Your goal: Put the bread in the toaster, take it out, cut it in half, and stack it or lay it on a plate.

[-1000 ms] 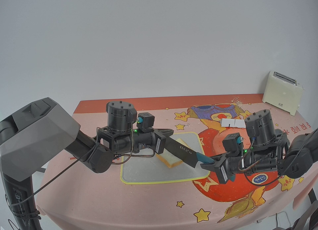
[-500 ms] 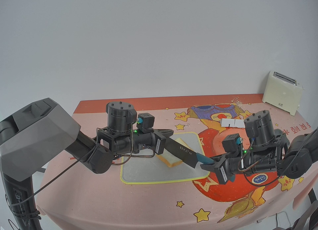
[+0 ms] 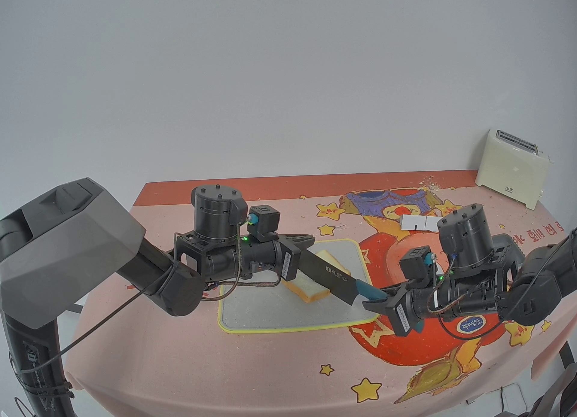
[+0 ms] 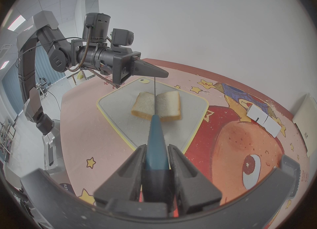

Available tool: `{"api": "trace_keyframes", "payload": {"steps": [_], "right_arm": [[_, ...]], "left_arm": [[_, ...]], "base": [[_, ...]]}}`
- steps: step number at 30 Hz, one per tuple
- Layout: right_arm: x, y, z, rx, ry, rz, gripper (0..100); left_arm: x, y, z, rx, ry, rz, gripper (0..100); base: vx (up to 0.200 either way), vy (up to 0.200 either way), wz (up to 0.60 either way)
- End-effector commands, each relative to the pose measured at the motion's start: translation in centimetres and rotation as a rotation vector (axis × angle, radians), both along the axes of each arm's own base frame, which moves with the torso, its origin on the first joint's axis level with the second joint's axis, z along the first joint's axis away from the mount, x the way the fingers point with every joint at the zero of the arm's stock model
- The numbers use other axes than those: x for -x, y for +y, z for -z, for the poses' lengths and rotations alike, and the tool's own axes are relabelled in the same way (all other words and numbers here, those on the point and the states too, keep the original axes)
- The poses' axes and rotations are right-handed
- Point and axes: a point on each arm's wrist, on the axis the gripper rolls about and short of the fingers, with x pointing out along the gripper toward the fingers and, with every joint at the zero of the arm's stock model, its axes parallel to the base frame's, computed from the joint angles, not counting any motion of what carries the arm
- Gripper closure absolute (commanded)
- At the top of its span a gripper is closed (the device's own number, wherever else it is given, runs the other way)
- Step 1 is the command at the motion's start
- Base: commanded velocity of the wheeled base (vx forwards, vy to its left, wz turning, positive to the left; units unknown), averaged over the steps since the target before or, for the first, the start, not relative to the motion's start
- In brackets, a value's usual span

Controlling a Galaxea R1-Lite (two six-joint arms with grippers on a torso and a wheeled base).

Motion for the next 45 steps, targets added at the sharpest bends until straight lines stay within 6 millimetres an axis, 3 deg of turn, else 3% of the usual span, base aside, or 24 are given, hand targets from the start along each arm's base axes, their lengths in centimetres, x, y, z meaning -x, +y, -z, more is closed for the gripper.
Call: {"api": "trace_keyframes", "payload": {"steps": [1, 18, 32, 45], "right_arm": [[0.0, -0.1, -0.2, -0.004, -0.006, 0.001, 100], [-0.1, -0.3, -0.6, -0.013, -0.018, 0.01, 100], [-0.3, -0.1, 0.2, 0.004, 0.003, 0.008, 100], [-0.2, -0.2, -0.1, -0.004, -0.006, 0.009, 100]], "left_arm": [[0.0, 0.0, 0.3, -0.006, 0.01, 0.001, 100], [0.1, 0.0, 1.0, -0.016, 0.025, 0.002, 100], [0.0, 0.0, -0.6, 0.027, -0.019, -0.004, 100], [-0.1, 0.0, 0.5, 0.012, 0.003, -0.004, 100]], "base": [[0.0, 0.0, 0.0], [0.0, 0.0, 0.0], [0.0, 0.0, 0.0], [0.0, 0.0, 0.0]]}}
